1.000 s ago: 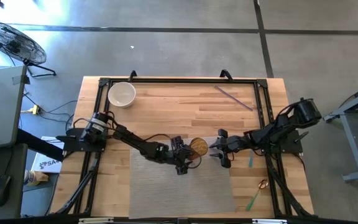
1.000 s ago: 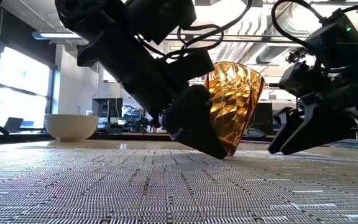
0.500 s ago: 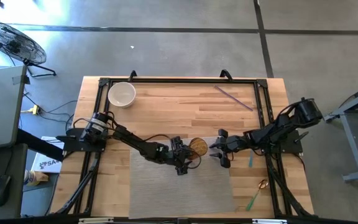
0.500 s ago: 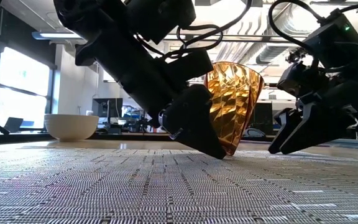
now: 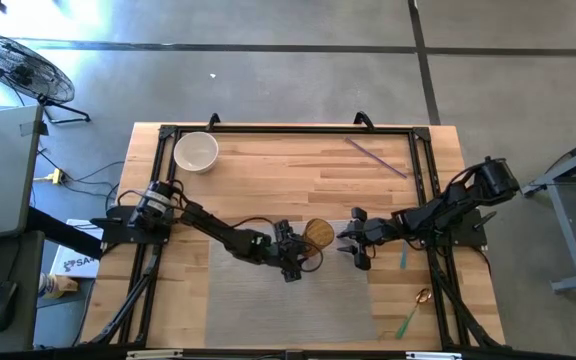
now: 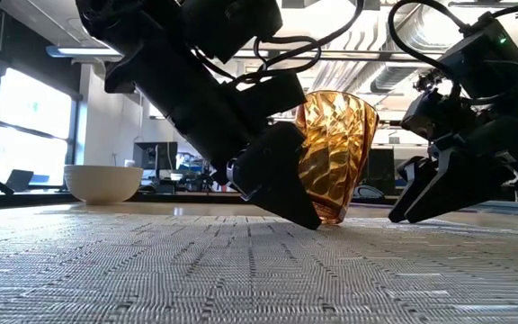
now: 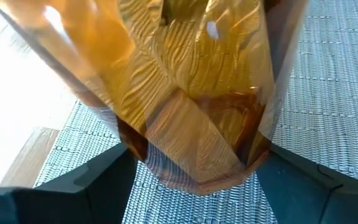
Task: Pick & Place Utensil
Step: Put the brown cup in the top right corner of the gray mat
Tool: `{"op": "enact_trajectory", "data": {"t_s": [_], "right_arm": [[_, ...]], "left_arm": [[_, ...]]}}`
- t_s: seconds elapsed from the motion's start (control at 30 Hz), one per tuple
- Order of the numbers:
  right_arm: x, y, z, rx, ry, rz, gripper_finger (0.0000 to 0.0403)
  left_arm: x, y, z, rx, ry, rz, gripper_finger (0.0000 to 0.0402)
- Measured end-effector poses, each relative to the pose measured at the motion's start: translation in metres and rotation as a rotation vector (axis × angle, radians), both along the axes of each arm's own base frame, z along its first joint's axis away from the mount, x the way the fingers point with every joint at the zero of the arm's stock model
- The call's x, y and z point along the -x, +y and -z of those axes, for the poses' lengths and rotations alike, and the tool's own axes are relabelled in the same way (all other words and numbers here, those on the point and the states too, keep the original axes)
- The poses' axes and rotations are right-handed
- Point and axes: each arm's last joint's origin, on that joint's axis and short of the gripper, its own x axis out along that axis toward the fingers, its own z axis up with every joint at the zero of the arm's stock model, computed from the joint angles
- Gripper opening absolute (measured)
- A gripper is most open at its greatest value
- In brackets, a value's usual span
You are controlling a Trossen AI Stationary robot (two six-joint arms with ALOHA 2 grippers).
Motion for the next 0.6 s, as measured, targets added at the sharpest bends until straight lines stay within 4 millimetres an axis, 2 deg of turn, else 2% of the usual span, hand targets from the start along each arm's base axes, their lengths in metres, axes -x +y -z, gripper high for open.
{"op": "enact_trajectory", "data": {"t_s": [0.6], "right_arm": [[0.0003,-0.0004,0.0004,0.005,0.001,0.016,0.0191]], "left_arm": [[0.0057,-0.007,0.0021,-0.014,0.03,-0.017,0.0305]]}}
